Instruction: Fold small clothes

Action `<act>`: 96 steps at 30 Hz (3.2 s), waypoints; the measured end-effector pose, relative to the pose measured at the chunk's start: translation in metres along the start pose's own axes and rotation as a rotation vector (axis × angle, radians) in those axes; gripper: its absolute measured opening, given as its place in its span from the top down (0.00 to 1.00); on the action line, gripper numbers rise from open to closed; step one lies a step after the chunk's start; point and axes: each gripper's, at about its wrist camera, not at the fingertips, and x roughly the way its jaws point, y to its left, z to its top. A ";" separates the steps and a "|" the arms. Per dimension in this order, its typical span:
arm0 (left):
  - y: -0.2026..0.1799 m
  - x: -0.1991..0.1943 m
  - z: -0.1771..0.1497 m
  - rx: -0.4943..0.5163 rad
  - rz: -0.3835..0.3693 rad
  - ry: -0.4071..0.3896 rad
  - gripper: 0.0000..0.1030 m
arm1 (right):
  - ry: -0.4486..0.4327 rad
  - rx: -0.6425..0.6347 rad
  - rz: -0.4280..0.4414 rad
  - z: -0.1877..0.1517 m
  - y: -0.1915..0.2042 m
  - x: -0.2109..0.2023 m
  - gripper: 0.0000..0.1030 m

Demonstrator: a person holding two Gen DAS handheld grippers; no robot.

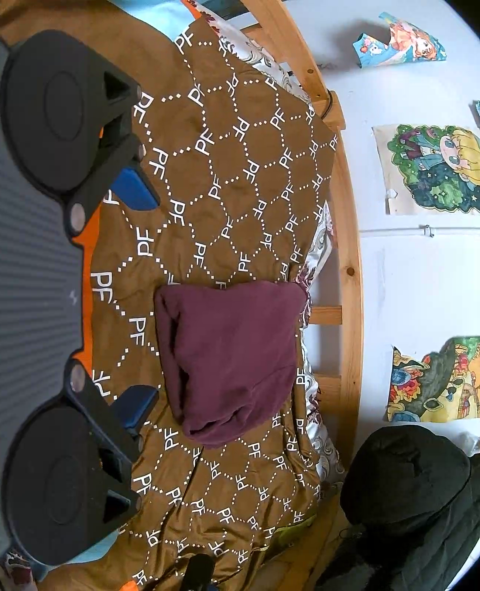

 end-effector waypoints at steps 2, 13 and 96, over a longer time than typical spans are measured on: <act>0.000 0.000 0.000 -0.001 0.001 0.000 0.01 | -0.001 0.003 -0.002 0.000 0.000 0.000 0.01; 0.001 0.000 -0.001 0.000 0.000 0.000 0.01 | 0.005 0.015 -0.005 -0.001 -0.001 0.000 0.01; -0.002 0.000 -0.004 0.032 0.033 0.026 0.01 | 0.008 0.026 -0.012 -0.004 -0.001 0.001 0.01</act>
